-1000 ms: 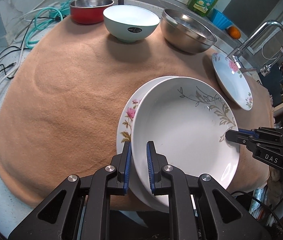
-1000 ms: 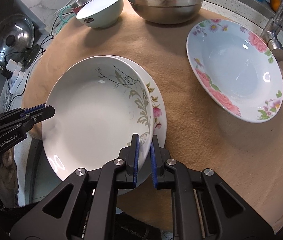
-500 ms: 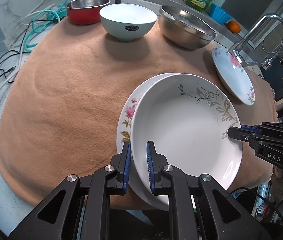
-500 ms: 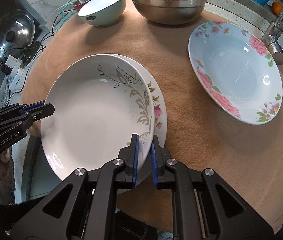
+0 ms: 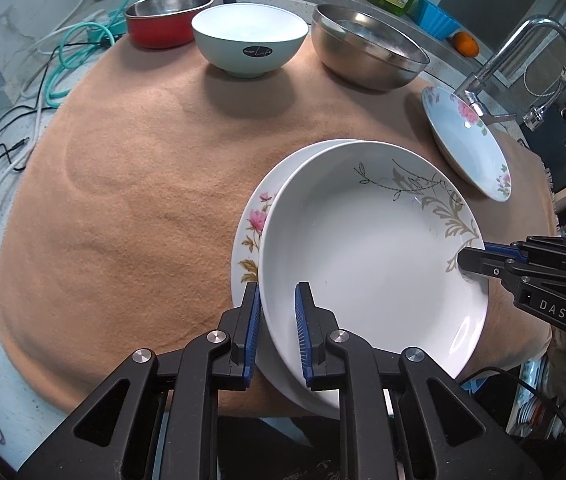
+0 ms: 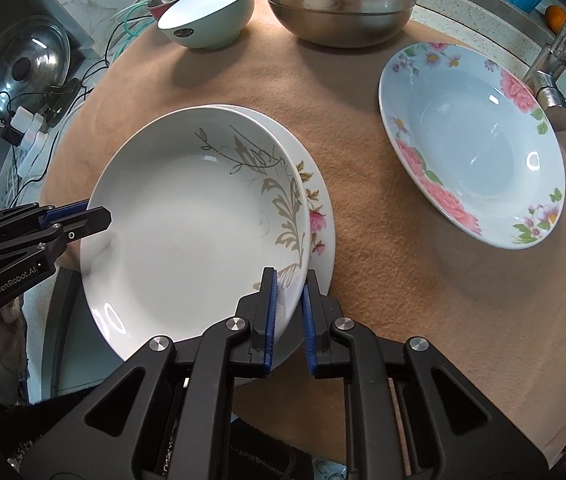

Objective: Organize plates and bowls

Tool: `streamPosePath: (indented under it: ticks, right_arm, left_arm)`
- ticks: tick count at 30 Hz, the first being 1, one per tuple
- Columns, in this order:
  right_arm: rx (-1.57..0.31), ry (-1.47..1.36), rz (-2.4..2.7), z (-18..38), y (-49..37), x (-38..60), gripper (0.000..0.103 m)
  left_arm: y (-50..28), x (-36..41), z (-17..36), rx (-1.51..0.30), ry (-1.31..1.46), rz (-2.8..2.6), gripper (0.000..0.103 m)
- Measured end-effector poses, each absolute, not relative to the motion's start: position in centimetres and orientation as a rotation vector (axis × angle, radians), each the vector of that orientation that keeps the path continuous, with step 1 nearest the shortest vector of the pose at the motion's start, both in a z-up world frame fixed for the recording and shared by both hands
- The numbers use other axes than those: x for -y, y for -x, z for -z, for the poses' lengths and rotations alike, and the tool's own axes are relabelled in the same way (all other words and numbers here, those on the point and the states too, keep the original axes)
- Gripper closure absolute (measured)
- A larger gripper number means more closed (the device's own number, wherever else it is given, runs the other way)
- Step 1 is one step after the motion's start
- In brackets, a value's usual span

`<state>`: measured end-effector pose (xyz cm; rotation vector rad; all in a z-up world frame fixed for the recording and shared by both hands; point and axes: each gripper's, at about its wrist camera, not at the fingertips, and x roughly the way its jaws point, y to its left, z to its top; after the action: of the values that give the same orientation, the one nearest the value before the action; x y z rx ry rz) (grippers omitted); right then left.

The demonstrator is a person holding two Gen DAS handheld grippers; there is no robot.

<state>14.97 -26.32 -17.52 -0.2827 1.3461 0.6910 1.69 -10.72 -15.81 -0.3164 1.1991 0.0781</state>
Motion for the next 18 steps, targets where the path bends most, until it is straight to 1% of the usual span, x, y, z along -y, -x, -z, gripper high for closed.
streamPosePath:
  ticks: [18]
  right_arm:
    - [-1.351, 0.232, -0.708, 17.5, -15.1, 27.0, 0.086]
  left_arm:
    - [-1.5, 9.8, 14.7, -1.17, 0.342, -0.092, 0.088]
